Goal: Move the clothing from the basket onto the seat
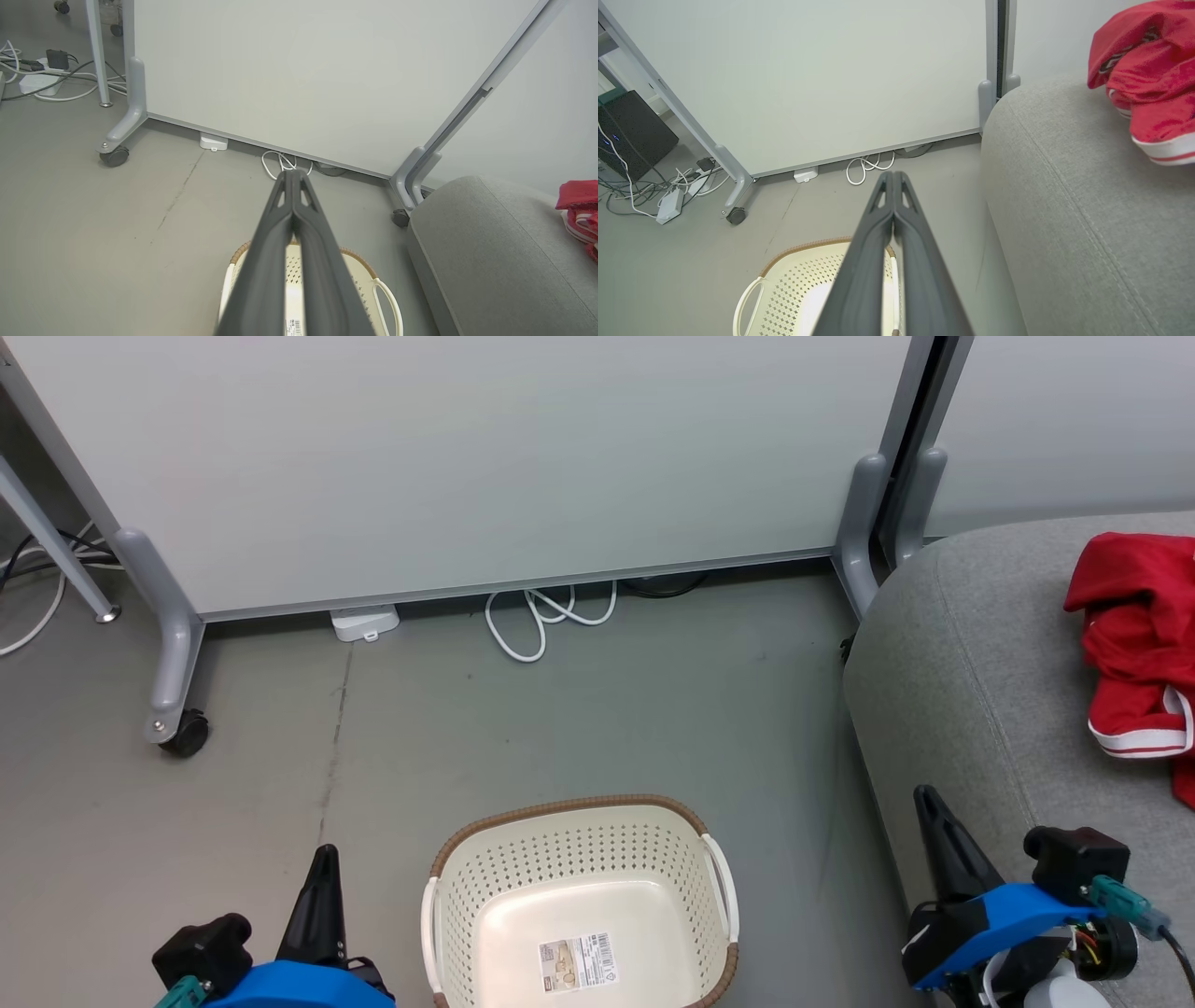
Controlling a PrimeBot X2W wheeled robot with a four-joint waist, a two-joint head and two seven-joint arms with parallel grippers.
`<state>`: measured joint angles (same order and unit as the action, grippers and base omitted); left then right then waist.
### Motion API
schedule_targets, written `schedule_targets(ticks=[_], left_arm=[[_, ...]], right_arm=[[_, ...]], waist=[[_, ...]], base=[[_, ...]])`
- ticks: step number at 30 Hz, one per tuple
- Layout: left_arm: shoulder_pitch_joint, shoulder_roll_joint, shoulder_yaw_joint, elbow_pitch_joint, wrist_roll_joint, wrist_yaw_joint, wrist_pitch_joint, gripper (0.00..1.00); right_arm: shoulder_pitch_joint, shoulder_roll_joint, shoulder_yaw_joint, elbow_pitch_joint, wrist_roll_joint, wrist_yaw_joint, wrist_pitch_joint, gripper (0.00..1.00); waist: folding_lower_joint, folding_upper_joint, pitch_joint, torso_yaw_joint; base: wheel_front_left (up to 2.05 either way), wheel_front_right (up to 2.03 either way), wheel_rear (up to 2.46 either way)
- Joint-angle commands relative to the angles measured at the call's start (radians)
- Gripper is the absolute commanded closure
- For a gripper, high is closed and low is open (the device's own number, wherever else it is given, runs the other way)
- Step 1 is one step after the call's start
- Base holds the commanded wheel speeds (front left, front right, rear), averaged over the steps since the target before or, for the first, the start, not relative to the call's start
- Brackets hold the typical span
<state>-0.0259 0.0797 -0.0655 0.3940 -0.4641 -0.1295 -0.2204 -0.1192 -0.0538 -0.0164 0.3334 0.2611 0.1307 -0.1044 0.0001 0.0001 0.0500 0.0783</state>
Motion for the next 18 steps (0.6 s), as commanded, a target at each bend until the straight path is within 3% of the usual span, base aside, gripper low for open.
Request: schedule_targets(ticks=[1, 18], left_arm=[[-0.025, 0.001, 0.013, -0.022, -0.042, 0.000, 0.010, 1.00], [-0.041, -0.005, 0.052, -0.053, -0.294, 0.000, 0.084, 1.00]], right_arm=[[-0.010, -0.001, -0.007, -0.021, 0.053, 0.000, 0.009, 1.00], [-0.003, 0.000, -0.026, -0.040, 0.350, 0.000, 0.055, 1.00]], waist=[[0.0000, -0.0001, -0.001, -0.001], [0.0000, -0.0001, -0.007, -0.012]], base=[[0.00, 0.00, 0.00], [0.00, 0.00, 0.00]])
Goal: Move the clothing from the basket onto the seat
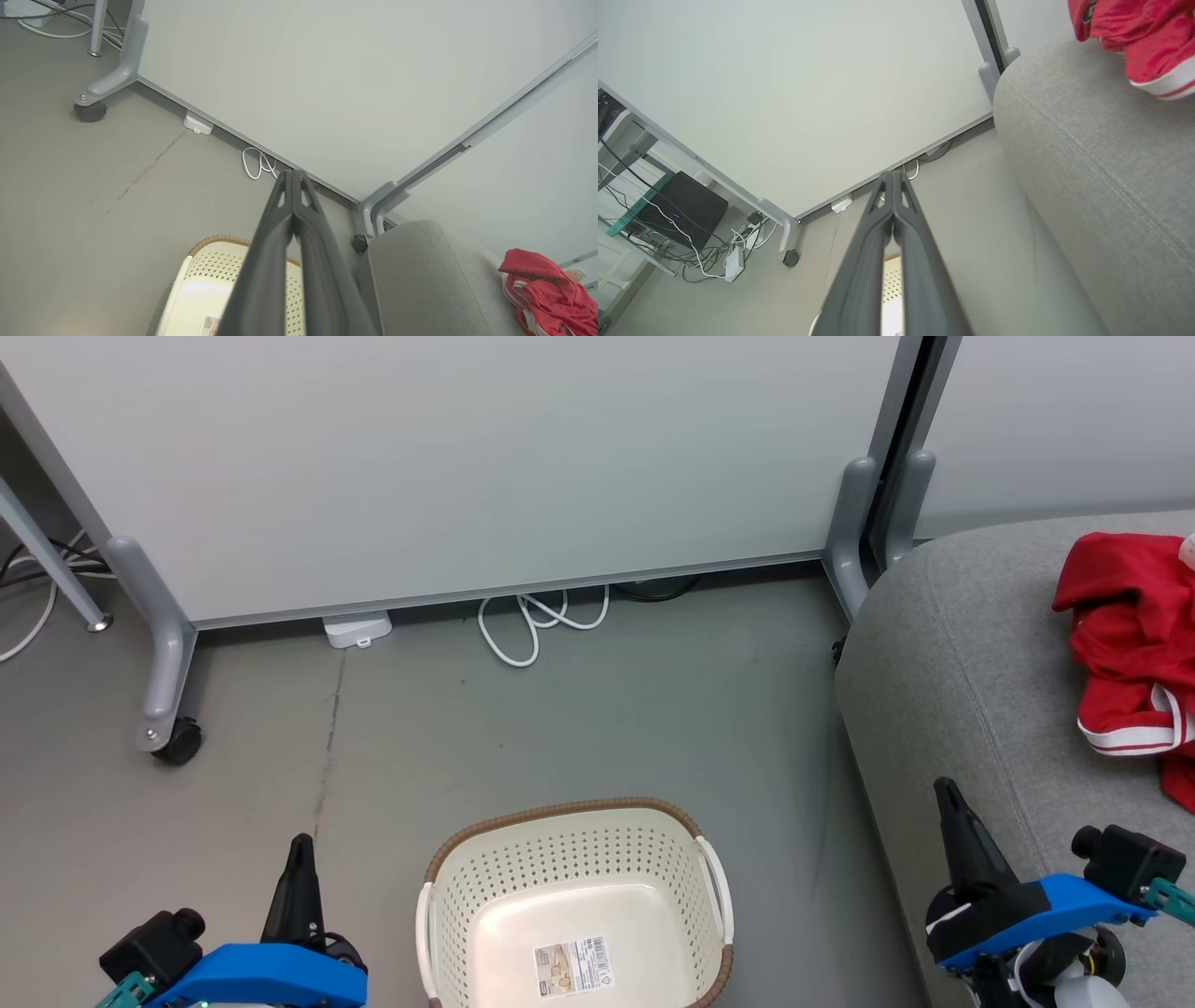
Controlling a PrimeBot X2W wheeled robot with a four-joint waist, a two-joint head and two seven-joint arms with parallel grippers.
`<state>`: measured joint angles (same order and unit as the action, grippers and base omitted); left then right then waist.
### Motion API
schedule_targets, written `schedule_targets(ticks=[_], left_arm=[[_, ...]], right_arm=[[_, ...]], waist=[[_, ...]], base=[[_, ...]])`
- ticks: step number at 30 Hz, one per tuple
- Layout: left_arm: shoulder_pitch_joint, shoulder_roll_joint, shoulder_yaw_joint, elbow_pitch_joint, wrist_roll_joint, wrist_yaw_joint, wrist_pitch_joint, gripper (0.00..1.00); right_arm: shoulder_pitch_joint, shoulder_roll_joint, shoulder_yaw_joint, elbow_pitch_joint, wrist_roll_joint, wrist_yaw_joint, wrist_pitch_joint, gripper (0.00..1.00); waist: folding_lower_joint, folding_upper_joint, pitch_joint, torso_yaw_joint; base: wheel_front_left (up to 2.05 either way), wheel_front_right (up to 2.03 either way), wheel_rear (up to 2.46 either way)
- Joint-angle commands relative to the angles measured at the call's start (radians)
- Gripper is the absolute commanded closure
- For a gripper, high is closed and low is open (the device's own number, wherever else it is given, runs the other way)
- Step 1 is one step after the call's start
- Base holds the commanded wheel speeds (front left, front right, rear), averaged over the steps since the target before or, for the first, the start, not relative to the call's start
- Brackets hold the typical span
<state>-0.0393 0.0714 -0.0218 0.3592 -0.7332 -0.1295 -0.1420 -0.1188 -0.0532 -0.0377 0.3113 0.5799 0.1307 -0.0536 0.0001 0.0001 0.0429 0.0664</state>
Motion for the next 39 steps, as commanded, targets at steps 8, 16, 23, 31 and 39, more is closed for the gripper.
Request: schedule_targets(ticks=[8, 16, 23, 31, 39], left_arm=[[-0.034, 0.000, 0.024, -0.030, -0.128, -0.001, 0.036, 1.00], [-0.040, -0.002, 0.038, -0.042, -0.222, -0.001, 0.064, 1.00], [-0.044, -0.004, 0.050, -0.051, -0.298, -0.001, 0.087, 1.00], [-0.048, -0.006, 0.062, -0.059, -0.369, -0.001, 0.108, 1.00], [-0.053, -0.008, 0.072, -0.068, -0.446, -0.001, 0.131, 1.00]], right_arm=[[-0.002, 0.000, -0.013, -0.025, 0.151, 0.000, 0.024, 1.00], [0.000, 0.000, -0.021, -0.031, 0.263, 0.000, 0.042, 1.00], [0.002, 0.001, -0.028, -0.036, 0.352, 0.000, 0.057, 1.00], [0.003, 0.001, -0.034, -0.040, 0.436, 0.000, 0.071, 1.00], [0.005, 0.001, -0.041, -0.045, 0.524, 0.000, 0.086, 1.00]], waist=[[0.0000, -0.0001, -0.004, -0.006], [0.0000, -0.0001, -0.007, -0.011], [0.0000, -0.0001, -0.009, -0.016], [0.0000, -0.0001, -0.012, -0.020], [-0.0001, -0.0001, -0.015, -0.026]], base=[[0.00, 0.00, 0.00], [0.00, 0.00, 0.00], [0.00, 0.00, 0.00], [0.00, 0.00, 0.00], [0.00, 0.00, 0.00]])
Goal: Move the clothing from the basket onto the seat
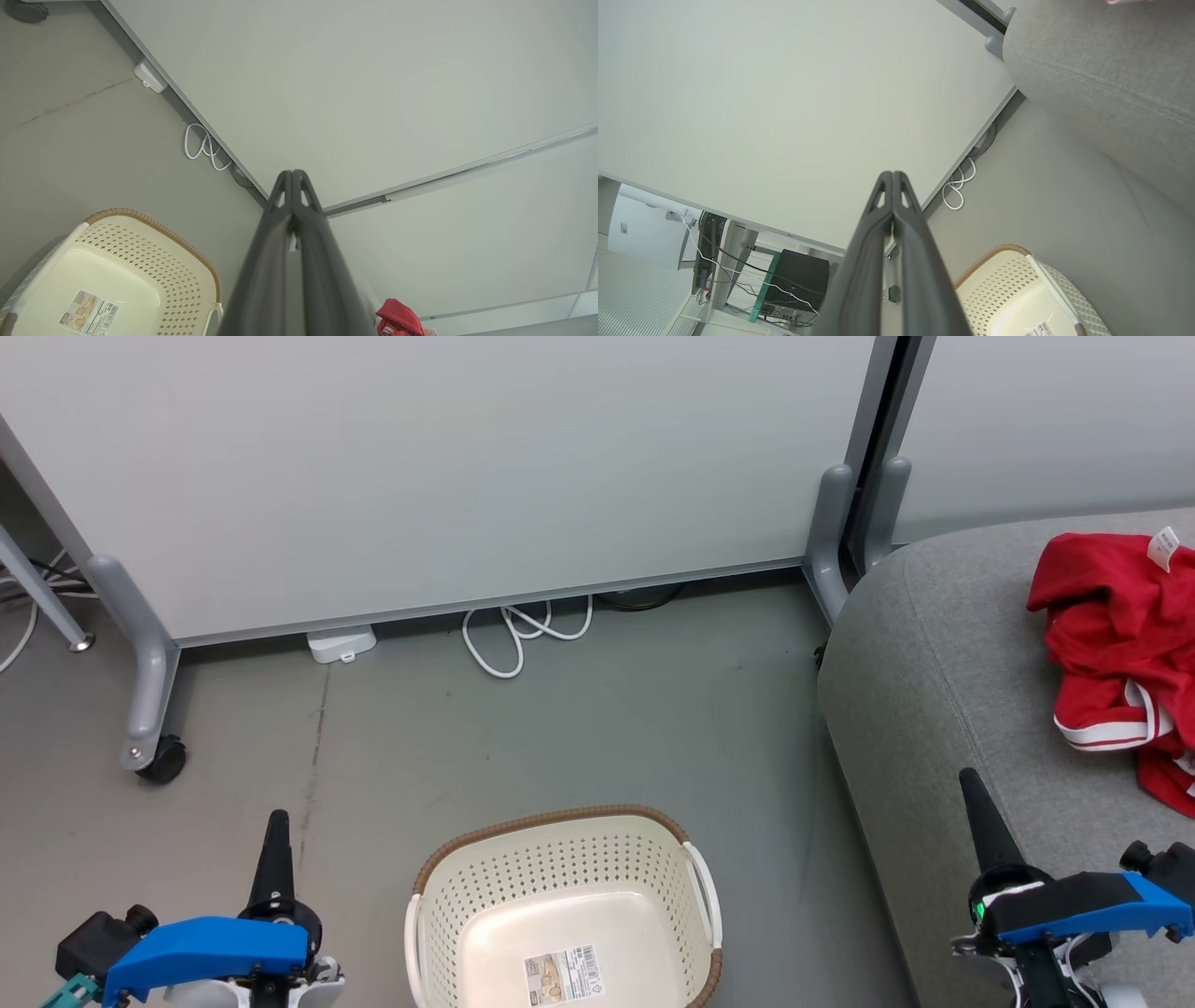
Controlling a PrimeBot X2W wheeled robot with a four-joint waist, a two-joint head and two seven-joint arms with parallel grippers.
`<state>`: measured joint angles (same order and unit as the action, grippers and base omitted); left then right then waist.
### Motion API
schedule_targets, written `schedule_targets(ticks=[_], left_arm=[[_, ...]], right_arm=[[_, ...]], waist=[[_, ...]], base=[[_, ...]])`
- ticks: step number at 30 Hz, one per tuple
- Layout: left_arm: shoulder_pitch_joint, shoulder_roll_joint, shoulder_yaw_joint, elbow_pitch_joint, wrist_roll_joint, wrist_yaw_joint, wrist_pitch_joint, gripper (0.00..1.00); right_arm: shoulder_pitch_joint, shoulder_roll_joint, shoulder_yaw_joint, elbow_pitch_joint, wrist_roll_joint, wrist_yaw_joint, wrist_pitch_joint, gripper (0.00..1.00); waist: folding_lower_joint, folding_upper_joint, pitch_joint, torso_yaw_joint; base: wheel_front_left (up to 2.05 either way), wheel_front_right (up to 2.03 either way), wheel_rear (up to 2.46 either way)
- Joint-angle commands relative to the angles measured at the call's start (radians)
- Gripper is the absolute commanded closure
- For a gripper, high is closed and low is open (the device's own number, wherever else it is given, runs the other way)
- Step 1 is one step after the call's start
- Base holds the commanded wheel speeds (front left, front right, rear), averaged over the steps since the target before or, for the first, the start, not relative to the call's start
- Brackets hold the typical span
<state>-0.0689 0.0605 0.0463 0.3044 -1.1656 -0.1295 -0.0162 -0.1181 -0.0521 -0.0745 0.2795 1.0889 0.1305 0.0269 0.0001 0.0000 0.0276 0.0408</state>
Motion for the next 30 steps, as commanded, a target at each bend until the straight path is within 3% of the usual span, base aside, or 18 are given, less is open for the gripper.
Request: schedule_targets(ticks=[1, 30], left_arm=[[-0.024, 0.002, 0.006, -0.014, -0.023, -0.001, 0.007, 1.00], [-0.036, -0.005, 0.042, -0.041, -0.255, -0.002, 0.078, 1.00]], right_arm=[[0.004, 0.000, -0.005, -0.013, 0.026, 0.000, 0.007, 1.00], [0.009, 0.002, -0.025, -0.027, 0.300, 0.000, 0.051, 1.00]], waist=[[0.0000, 0.0000, -0.001, -0.001], [-0.0001, 0.0000, -0.012, -0.020]], base=[[0.00, 0.00, 0.00], [0.00, 0.00, 0.00]])
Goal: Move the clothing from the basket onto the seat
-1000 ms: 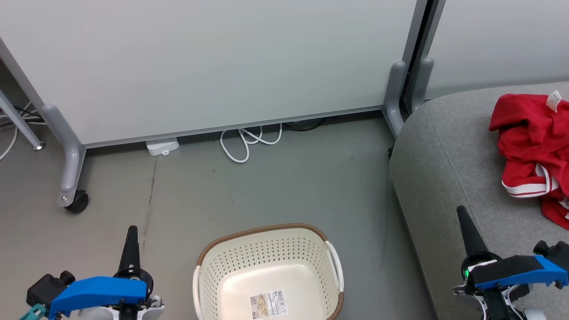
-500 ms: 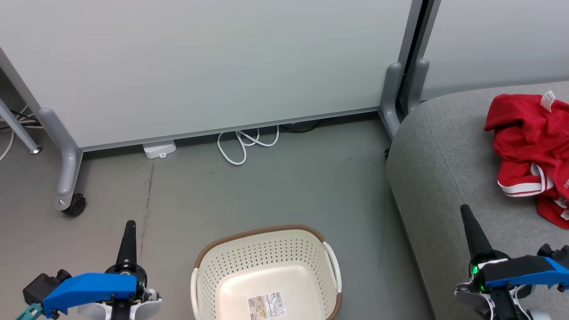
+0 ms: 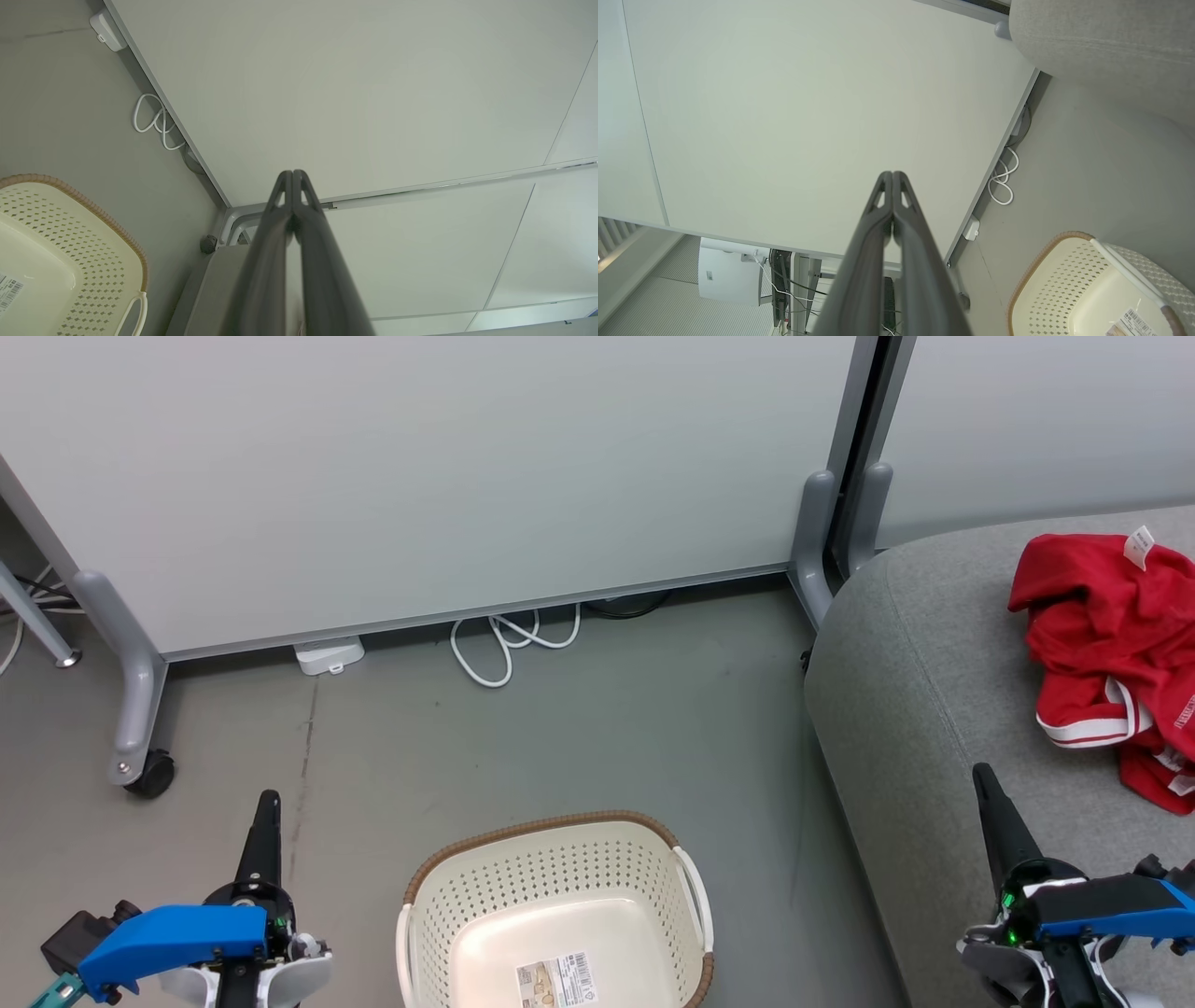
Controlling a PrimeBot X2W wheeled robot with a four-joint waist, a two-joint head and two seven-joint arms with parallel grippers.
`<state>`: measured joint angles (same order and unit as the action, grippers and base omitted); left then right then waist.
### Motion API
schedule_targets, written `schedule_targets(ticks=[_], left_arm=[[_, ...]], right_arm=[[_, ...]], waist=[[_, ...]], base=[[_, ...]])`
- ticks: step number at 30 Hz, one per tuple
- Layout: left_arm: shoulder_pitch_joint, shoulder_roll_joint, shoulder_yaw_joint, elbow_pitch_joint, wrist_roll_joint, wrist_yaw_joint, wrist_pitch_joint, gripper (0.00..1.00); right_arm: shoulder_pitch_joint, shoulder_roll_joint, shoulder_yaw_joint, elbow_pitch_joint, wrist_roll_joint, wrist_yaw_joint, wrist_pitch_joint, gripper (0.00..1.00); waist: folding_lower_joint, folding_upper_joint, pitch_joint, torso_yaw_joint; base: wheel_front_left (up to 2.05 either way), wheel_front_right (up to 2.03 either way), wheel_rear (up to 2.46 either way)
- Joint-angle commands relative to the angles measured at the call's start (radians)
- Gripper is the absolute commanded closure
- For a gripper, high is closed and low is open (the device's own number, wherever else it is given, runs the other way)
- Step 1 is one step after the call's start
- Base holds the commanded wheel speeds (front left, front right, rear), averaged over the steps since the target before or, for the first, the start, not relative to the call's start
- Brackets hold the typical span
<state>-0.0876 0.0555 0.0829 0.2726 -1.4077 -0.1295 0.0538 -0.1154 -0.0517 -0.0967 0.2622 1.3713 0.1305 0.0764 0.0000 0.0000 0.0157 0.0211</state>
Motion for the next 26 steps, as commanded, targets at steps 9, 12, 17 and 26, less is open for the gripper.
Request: schedule_targets(ticks=[9, 12, 17, 26], left_arm=[[-0.022, -0.001, 0.016, -0.016, -0.074, -0.002, 0.025, 1.00], [-0.023, -0.002, 0.019, -0.018, -0.093, -0.002, 0.031, 1.00], [-0.023, -0.003, 0.023, -0.021, -0.125, -0.002, 0.041, 1.00], [-0.025, -0.005, 0.030, -0.028, -0.179, -0.002, 0.057, 1.00]], right_arm=[[0.009, 0.002, -0.008, -0.013, 0.089, 0.000, 0.014, 1.00], [0.009, 0.002, -0.009, -0.014, 0.112, 0.000, 0.019, 1.00], [0.010, 0.002, -0.013, -0.016, 0.150, 0.000, 0.024, 1.00], [0.012, 0.002, -0.017, -0.018, 0.213, 0.000, 0.035, 1.00]], waist=[[0.0000, 0.0000, -0.004, -0.006], [0.0000, 0.0000, -0.005, -0.008], [0.0000, 0.0000, -0.007, -0.012], [0.0000, 0.0000, -0.011, -0.018]], base=[[0.00, 0.00, 0.00], [0.00, 0.00, 0.00], [0.00, 0.00, 0.00], [0.00, 0.00, 0.00]])
